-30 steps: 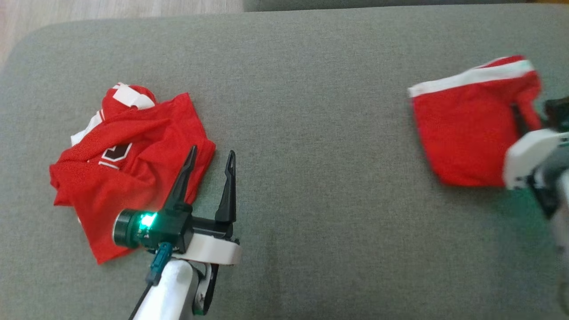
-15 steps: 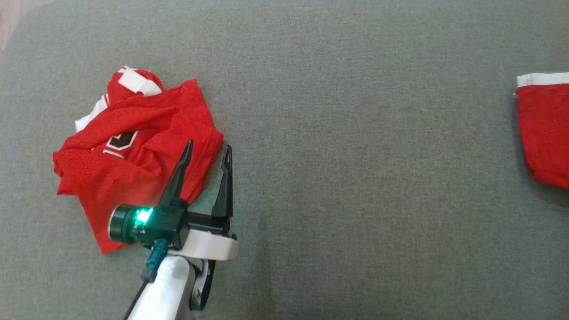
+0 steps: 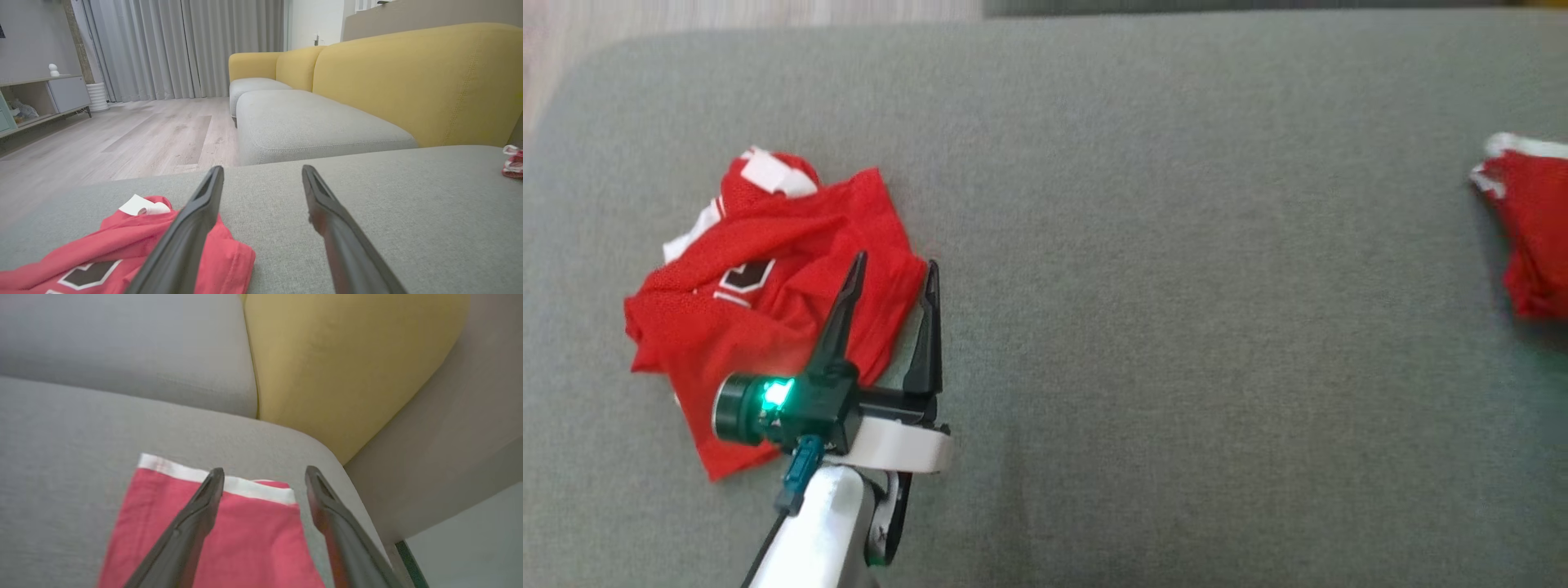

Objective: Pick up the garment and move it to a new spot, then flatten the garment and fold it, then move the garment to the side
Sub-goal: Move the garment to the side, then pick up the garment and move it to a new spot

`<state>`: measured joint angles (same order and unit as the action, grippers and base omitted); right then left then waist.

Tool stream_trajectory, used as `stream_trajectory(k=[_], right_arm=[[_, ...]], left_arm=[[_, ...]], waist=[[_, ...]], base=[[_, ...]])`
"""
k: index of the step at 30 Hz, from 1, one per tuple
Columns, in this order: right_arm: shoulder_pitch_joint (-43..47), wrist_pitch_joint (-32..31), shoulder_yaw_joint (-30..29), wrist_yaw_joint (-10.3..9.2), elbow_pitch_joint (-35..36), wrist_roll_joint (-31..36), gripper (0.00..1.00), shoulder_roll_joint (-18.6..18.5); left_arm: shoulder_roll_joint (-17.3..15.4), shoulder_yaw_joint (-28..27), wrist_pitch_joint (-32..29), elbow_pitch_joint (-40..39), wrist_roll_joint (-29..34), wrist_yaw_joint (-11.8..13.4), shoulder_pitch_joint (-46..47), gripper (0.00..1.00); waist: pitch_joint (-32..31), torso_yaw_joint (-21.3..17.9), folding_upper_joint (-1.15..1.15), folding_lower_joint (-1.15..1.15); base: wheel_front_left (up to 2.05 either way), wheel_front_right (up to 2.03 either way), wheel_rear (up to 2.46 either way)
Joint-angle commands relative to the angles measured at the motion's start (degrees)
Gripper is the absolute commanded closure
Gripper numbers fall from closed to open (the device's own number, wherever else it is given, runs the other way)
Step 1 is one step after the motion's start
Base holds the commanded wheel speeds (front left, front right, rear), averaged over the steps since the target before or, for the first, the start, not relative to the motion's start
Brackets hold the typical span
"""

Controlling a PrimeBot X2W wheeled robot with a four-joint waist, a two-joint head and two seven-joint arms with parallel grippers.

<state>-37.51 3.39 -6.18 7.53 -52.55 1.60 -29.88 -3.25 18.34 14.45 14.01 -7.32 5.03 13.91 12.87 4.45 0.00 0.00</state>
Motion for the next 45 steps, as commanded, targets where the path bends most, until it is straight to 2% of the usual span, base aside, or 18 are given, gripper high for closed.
stream_trajectory(k=[1,10,16,18,24,31,39,45], right_arm=[[-1.0,1.2,0.5,-0.04,3.1,0.3,0.0,0.6],[3.7,4.4,-0.4,-0.04,19.7,-3.8,0.0,14.4],[11.4,4.0,-0.1,-0.04,31.6,-6.5,0.0,23.6],[16.5,4.5,0.0,-0.04,35.6,-7.4,0.0,26.0],[28.6,7.8,1.9,-0.04,38.6,-9.1,0.0,27.0],[36.9,10.6,2.6,-0.04,39.2,-12.6,0.0,27.0],[39.0,11.4,4.3,-0.04,40.2,-12.7,0.0,27.0],[38.7,11.6,5.0,-0.04,40.6,-13.3,0.0,27.0]], left_arm=[[-0.3,-2.4,0.5,-1.8,0.1,0.1,0.6,0.0],[-0.6,-4.2,0.5,-1.9,-0.5,0.5,-3.4,0.0],[-0.7,-5.2,0.5,-2.7,-0.8,0.6,-6.3,0.0],[-0.7,-5.5,0.5,-2.9,-0.6,0.5,-7.6,0.0],[-0.6,-5.7,0.5,-2.7,-0.3,0.8,-10.3,0.0],[-0.2,-6.1,0.5,-3.8,0.1,1.4,-12.8,0.0],[0.1,-7.5,0.5,-5.2,0.5,1.5,-12.9,0.0],[0.3,-6.4,0.5,-4.5,0.8,1.7,-11.5,0.0]], waist=[[-2.3,-1.0,0.0,0.0],[-11.0,-3.0,0.0,0.0],[-14.3,-3.4,0.0,0.0],[-15.0,-3.3,0.0,0.0],[-15.8,-3.5,0.0,0.0],[-15.9,-4.2,0.0,0.0],[-15.3,-4.4,0.0,0.0],[-15.4,-4.2,0.0,0.0]], base=[[0.0,0.0,0.0],[0.0,0.0,0.0],[0.0,0.0,0.0],[0.0,0.0,0.0],[0.0,0.0,0.0],[0.0,0.0,0.0],[0.0,0.0,0.0],[0.0,0.0,0.0]])
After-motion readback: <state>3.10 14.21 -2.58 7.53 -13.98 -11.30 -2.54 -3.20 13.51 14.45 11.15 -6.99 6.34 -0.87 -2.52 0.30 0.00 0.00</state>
